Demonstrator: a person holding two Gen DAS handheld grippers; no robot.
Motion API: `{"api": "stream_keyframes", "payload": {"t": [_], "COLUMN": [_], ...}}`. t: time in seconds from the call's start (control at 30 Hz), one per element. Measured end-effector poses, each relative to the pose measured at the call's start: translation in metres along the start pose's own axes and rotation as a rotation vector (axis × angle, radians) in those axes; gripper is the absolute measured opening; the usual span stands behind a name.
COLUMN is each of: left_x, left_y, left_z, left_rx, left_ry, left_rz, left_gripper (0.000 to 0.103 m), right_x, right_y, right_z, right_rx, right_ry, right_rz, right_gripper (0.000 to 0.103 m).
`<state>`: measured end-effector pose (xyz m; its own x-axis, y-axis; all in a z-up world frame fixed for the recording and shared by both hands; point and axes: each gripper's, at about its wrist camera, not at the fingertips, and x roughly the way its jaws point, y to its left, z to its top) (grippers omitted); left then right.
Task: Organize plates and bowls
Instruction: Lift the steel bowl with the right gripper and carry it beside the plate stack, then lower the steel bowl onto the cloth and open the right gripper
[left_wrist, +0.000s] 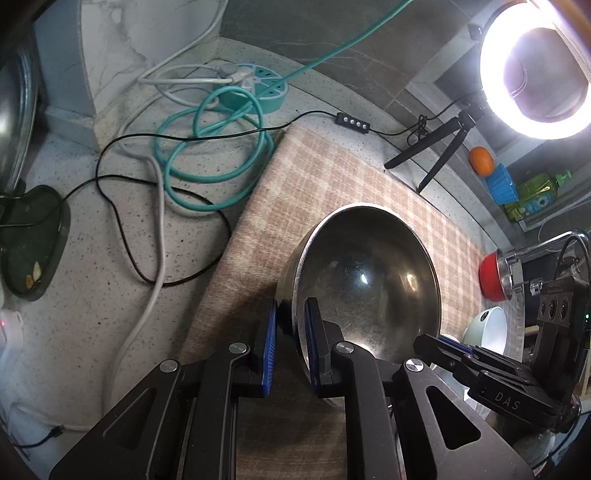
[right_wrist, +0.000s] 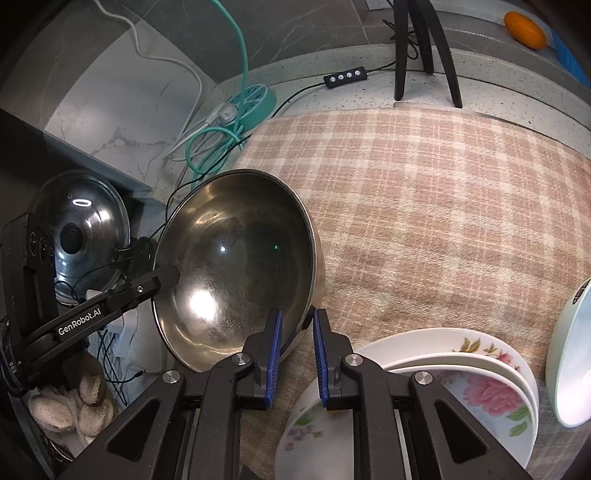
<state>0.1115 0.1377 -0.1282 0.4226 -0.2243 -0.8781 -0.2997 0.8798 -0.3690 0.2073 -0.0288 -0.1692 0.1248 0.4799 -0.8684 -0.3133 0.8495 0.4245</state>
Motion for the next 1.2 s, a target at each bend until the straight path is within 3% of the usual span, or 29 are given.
{"api": "stream_keyframes", "payload": {"t": [0.9,1.2], "left_x": [0.008,-0.016], "left_y": [0.012,0.002], "left_z": [-0.005,0.000], "left_rx": [-0.028,-0.017], "left_ry": [0.022,-0.049], "left_rz": [0.014,0.024], "left_gripper": [0.014,0.014], "right_x": [0.001,-0.025], "right_y": [0.013,0.000], "right_z": [-0.006,-0.006], "right_rx": [-0.074,-0.064], "right_ry": [-0.013,-0.069], "right_rz": [-0.008,-0.018], "right_gripper": [0.018,0.019]}}
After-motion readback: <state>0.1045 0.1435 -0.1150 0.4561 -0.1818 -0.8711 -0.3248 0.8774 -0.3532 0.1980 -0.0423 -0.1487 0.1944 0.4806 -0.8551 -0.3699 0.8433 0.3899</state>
